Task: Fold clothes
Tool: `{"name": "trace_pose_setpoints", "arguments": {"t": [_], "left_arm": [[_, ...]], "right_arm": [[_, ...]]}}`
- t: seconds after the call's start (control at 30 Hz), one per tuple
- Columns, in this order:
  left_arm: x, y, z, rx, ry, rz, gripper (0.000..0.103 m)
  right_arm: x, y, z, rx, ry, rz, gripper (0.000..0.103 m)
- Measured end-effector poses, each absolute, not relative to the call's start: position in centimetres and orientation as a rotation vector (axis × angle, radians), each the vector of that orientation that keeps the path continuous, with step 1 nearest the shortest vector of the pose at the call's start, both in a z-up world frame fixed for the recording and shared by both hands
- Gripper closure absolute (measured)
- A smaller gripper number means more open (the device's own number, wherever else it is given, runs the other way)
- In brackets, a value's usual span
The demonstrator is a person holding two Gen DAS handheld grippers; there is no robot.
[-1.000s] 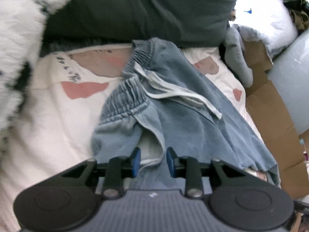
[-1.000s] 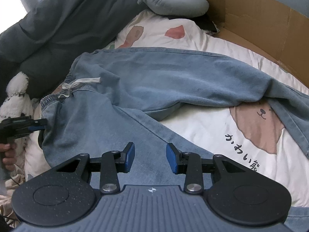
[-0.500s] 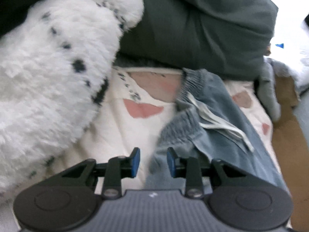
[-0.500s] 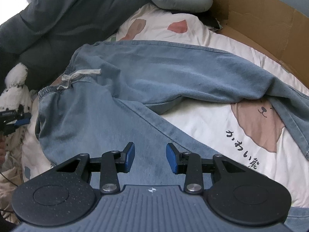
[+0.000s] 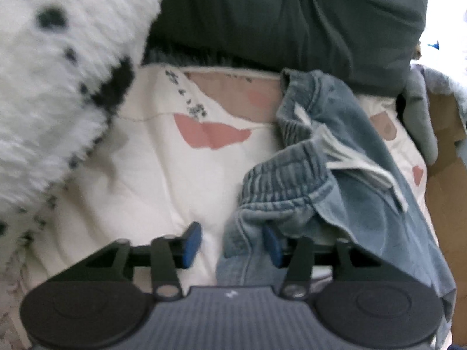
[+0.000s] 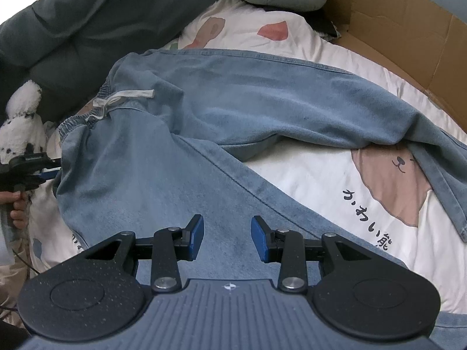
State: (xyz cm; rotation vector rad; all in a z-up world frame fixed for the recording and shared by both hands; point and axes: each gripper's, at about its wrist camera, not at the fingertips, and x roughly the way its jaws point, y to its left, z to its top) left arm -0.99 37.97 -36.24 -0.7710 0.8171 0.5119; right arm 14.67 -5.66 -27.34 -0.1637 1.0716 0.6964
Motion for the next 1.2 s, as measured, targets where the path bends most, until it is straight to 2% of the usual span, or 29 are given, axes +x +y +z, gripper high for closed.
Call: {"name": "trace_pose_setpoints", "arguments": {"t": [0.17, 0.43, 0.5, 0.53, 0.67, 0.77, 1.07, 1.2], "left_arm": [[-0.2, 37.7, -36.7, -0.759, 0.836, 0.487, 0.05], [0.8, 37.8, -36.8, -0.766, 0.847, 0.45, 0.054], [0.7, 37.7, -36.6, -0.763, 0.85, 0.437, 0.066], [0.7, 37.7, -36.5, -0.764, 0.85, 0.433, 0.067], [0.2, 38.1, -36.3, -0.801, 0.84, 0.443, 0.081], [-0.5, 38.6, -35.6, -0.819, 0.819, 0.442, 0.088], [-1.8, 39.5, -30.3, -0.628, 0.786, 0.512, 0.091], [-2.4, 40.0, -29.9, -0.583, 0.795, 0.582, 0.091]], "right_arm": [[14.6, -5.7, -27.6, -0.165, 1.077, 0.697, 0.06], [14.6, -5.9, -28.0, -0.157, 1.082, 0.696, 0.06], [14.6, -6.0, -28.0, -0.155, 1.081, 0.699, 0.06], [14.7, -6.1, -28.1, -0.152, 1.08, 0.699, 0.06], [14.6, -6.2, -28.2, -0.138, 1.077, 0.699, 0.06], [14.3, -6.4, -28.2, -0.137, 1.071, 0.699, 0.06], [14.6, -6.8, -28.8, -0.061, 1.065, 0.681, 0.06], [14.5, -6.9, -28.9, -0.068, 1.057, 0.689, 0.06]]}}
